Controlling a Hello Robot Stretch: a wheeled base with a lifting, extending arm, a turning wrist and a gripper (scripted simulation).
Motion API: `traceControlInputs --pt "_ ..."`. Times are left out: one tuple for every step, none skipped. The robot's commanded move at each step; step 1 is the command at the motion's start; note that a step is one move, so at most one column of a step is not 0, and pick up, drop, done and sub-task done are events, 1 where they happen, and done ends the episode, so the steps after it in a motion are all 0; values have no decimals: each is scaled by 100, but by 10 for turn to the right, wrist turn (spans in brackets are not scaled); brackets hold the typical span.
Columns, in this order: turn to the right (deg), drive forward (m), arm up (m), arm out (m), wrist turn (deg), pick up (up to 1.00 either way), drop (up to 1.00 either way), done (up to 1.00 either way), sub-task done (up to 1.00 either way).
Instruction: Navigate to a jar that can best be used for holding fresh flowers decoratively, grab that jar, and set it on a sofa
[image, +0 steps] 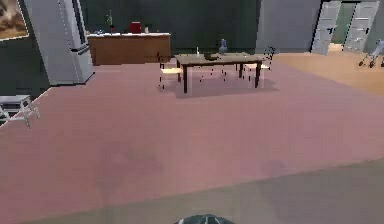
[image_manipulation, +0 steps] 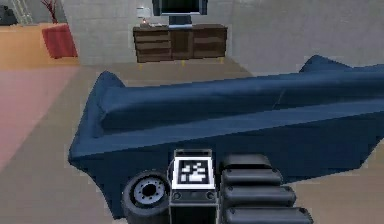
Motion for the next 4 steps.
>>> traceControlInputs --pt "0 65 0 0 0 0 0 0 0" --pt "270 0 0 0 0 0 0 0 0" --pt "0 50 0 0 0 0 0 0 0" --pt "270 0 0 0 0 0 0 0 0"
